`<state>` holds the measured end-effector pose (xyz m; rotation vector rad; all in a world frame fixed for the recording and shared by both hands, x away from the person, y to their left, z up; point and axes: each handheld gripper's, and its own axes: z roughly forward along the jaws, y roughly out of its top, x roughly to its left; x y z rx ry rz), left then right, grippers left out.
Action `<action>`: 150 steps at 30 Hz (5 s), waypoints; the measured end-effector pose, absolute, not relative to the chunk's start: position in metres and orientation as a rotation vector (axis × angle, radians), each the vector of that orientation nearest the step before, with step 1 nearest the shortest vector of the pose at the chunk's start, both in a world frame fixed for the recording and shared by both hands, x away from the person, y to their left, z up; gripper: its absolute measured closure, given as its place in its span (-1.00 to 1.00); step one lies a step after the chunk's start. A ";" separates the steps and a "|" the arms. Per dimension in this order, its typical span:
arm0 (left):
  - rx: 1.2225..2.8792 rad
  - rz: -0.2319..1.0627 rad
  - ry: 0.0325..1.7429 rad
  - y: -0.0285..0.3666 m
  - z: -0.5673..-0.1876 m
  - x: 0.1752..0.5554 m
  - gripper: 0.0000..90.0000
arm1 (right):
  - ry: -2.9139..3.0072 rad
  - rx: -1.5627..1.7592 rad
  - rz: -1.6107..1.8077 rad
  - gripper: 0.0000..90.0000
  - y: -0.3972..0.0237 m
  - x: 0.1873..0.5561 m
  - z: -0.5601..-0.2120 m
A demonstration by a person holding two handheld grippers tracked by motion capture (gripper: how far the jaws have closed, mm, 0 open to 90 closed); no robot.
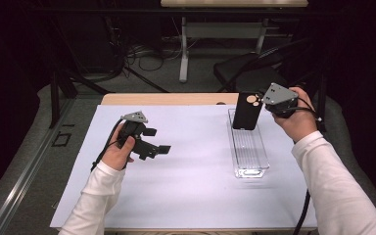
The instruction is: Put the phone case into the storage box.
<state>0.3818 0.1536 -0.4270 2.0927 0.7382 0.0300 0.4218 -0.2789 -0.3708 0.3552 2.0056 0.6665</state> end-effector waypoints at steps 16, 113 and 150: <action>2.079 0.018 0.741 0.156 -0.428 0.385 -0.84 | 2.000 0.367 0.630 0.81 -0.283 0.441 -0.385; 2.091 0.022 0.782 0.159 -0.433 0.386 -0.84 | 1.932 0.352 0.496 0.39 -0.274 0.503 -0.450; 2.083 0.019 0.788 0.161 -0.433 0.389 -0.83 | 1.879 0.632 0.648 -0.47 -0.266 0.486 -0.430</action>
